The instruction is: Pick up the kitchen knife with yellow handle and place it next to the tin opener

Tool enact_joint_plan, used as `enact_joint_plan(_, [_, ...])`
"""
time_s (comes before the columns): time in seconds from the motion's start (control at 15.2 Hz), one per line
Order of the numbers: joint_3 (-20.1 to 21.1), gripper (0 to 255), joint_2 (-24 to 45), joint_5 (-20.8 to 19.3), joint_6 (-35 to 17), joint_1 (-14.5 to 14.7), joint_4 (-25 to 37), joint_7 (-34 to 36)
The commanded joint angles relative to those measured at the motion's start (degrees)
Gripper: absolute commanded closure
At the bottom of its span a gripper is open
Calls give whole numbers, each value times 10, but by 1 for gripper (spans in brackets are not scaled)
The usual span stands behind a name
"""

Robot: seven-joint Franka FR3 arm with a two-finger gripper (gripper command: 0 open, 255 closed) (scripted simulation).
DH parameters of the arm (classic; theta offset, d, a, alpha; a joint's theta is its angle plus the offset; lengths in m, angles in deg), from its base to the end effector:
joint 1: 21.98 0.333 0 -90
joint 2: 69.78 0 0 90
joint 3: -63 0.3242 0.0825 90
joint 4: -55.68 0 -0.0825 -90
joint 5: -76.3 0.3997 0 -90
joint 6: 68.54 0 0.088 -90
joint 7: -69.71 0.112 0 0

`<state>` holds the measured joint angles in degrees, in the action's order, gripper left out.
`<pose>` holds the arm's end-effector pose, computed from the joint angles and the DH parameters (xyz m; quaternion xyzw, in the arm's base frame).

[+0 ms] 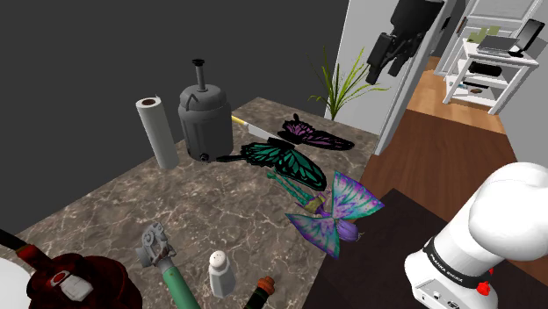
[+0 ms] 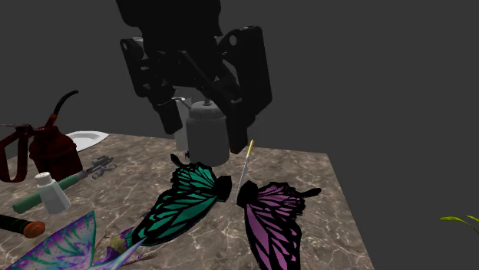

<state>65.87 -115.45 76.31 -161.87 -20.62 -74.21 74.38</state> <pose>0.3187 0.0299 0.6438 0.9967 -0.0099 0.0801 0.0122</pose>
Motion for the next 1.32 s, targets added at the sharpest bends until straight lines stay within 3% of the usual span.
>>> enact_joint_plan(0.0, [0, 0, 0, 0, 0, 0, 0, 0])
enact_joint_plan(0.59, [8, 0, 177, 2, -117, 14, 39, -29])
enact_joint_plan(1.25, [23, 0, 391, -4, -197, 28, 150, -56])
